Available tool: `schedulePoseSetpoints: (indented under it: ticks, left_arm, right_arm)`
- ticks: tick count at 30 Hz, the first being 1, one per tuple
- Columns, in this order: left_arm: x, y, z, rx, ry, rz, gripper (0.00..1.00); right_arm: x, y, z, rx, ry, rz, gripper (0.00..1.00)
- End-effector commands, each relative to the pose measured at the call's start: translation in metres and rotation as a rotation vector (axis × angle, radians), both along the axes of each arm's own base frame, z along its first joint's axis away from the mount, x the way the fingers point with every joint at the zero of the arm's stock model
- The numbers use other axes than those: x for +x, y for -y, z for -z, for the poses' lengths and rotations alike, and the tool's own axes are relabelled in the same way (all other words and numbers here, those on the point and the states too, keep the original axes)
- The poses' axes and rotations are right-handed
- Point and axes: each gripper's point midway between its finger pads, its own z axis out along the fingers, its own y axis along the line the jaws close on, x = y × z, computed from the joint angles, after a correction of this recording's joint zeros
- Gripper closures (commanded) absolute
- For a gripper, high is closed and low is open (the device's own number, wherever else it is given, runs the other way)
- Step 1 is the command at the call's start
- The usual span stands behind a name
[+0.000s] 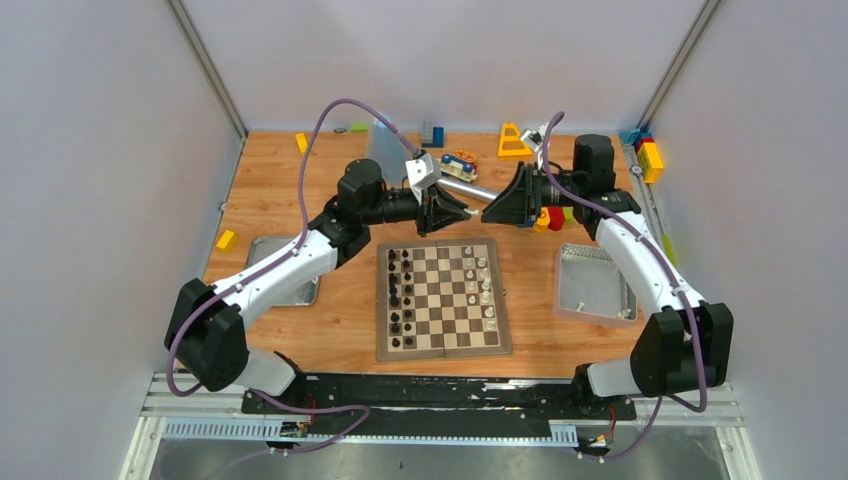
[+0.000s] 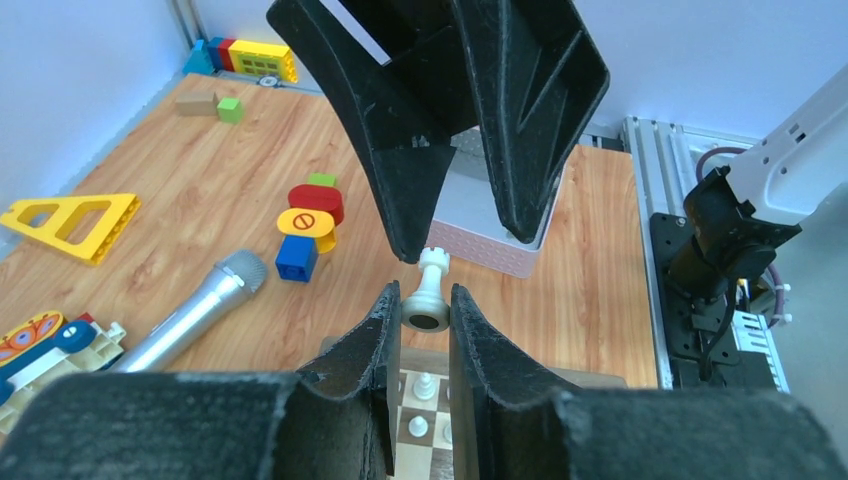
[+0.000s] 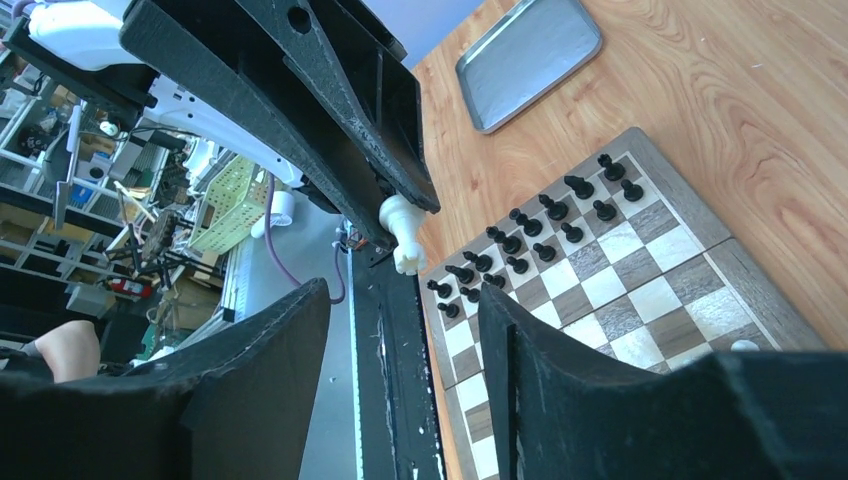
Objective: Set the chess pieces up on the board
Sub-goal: Place the chess piece on the chessboard.
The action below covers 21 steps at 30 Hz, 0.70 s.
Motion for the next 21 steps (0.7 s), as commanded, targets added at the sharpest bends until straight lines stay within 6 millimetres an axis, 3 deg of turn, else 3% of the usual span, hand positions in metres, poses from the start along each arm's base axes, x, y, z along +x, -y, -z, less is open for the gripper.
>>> schedulePoseSetpoints:
  ticks: [1,8,21]
  left_arm:
    - [-0.001,0.001,-0.015,-0.045,0.027,0.016,1.00]
    - [-0.001,0.001,-0.012,-0.041,0.029,0.017,1.00]
    - [-0.002,0.001,-0.012,-0.036,0.037,0.025,1.00]
  right_arm:
    - [-0.003,-0.003,-0.010,0.037,0.034,-0.050,0.45]
    - [-0.001,-0.008,-0.012,0.045,0.019,-0.074,0.65]
    - [0.000,-0.017,-0.014,0.048,0.023,-0.103,0.69]
